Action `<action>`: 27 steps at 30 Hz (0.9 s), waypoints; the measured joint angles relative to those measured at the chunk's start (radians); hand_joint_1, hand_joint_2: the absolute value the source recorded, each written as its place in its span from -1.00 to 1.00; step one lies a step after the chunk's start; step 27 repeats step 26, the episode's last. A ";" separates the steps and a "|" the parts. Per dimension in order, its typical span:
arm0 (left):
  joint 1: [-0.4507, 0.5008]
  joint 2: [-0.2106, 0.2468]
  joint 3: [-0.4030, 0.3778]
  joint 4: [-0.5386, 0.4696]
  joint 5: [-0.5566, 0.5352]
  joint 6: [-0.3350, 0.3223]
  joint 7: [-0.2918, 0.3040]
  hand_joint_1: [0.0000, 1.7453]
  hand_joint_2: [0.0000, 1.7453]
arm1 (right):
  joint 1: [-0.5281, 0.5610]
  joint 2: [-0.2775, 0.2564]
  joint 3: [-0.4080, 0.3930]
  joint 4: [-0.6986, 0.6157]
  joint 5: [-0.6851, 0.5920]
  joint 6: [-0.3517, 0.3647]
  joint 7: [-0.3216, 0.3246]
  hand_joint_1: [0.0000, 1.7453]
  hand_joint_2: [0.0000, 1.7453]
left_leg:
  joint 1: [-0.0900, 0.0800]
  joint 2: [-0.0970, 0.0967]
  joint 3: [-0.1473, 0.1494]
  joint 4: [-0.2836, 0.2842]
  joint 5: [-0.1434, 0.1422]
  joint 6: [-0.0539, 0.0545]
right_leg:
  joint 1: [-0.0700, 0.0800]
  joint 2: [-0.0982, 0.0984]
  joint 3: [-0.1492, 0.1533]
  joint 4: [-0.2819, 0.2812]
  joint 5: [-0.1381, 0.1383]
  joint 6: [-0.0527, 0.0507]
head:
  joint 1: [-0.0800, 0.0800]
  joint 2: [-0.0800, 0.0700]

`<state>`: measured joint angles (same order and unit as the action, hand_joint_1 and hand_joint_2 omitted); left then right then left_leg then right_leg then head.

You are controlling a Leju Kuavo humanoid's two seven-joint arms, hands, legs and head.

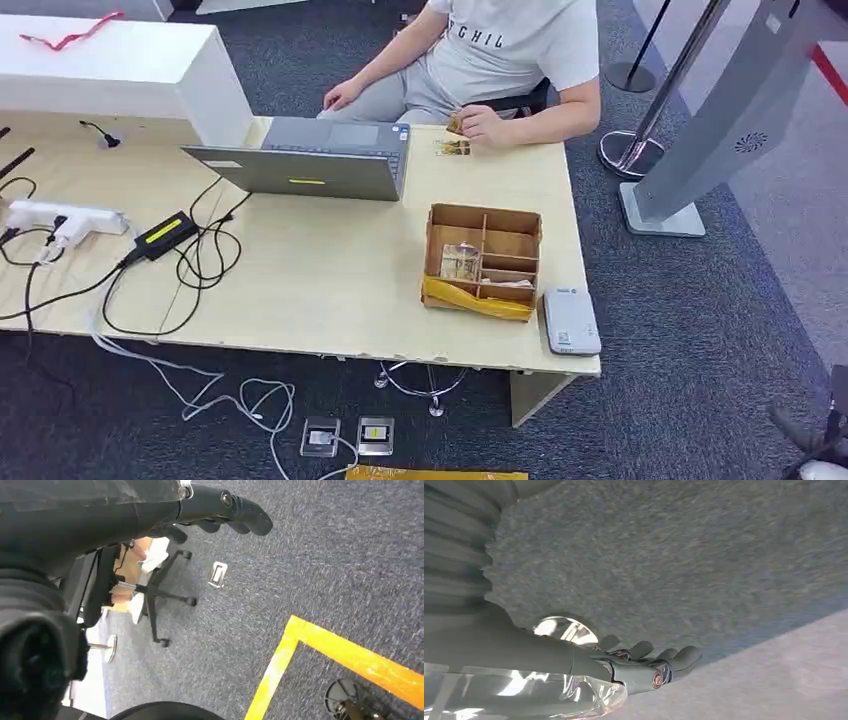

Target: Pass the card to the sensor for recognition and then transmit it.

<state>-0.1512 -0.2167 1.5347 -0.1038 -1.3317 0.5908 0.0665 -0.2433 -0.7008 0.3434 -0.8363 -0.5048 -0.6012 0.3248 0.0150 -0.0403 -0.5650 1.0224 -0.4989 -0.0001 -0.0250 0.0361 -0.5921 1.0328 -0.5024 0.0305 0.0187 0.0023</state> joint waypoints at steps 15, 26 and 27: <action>-0.008 -0.033 0.000 0.000 0.229 0.069 -0.018 -1.00 -1.00 | 0.157 0.358 -0.127 0.401 -0.323 -0.032 -0.258 -1.00 1.00 | 0.006 0.003 0.003 0.000 -0.003 -0.005 | 0.006 0.001 0.002 0.000 -0.003 -0.005 | -0.001 0.000; -0.008 -0.041 0.000 -0.001 0.272 0.023 -0.011 -1.00 -1.00 | 0.165 0.504 -0.182 0.522 -0.282 -0.029 -0.300 -1.00 1.00 | 0.006 0.004 0.004 0.000 -0.003 -0.005 | 0.006 0.002 0.003 0.001 -0.004 -0.006 | 0.000 0.000; -0.008 -0.041 0.000 -0.001 0.272 0.023 -0.011 -1.00 -1.00 | 0.165 0.504 -0.182 0.522 -0.282 -0.029 -0.300 -1.00 1.00 | 0.006 0.004 0.004 0.000 -0.003 -0.005 | 0.006 0.002 0.003 0.001 -0.004 -0.006 | 0.000 0.000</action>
